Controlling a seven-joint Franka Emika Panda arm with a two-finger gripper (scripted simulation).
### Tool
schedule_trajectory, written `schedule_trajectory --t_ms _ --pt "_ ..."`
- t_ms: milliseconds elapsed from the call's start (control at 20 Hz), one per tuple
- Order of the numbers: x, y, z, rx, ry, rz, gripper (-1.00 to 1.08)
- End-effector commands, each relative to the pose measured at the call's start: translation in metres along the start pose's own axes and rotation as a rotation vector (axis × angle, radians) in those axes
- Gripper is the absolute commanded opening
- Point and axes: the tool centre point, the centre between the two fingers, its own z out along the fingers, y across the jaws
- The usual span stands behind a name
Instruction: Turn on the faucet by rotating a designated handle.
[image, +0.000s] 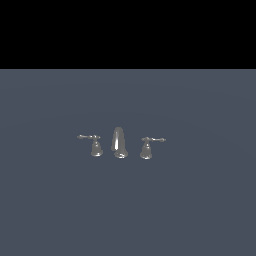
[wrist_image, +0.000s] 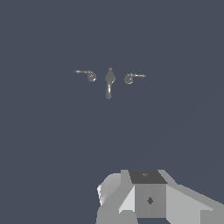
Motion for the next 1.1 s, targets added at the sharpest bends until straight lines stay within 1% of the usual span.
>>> schedule_trajectory --t_ms 0,400,1050 --pt "0.004 -0.002 0.007 0.0 -0.001 0.027 -1.0" --pt "0.028 -0.011 0.044 0.001 -0.002 0.175 -1.0" --pt "0.088 -0.017 0.131 0.003 -0.004 0.519 -1.0"
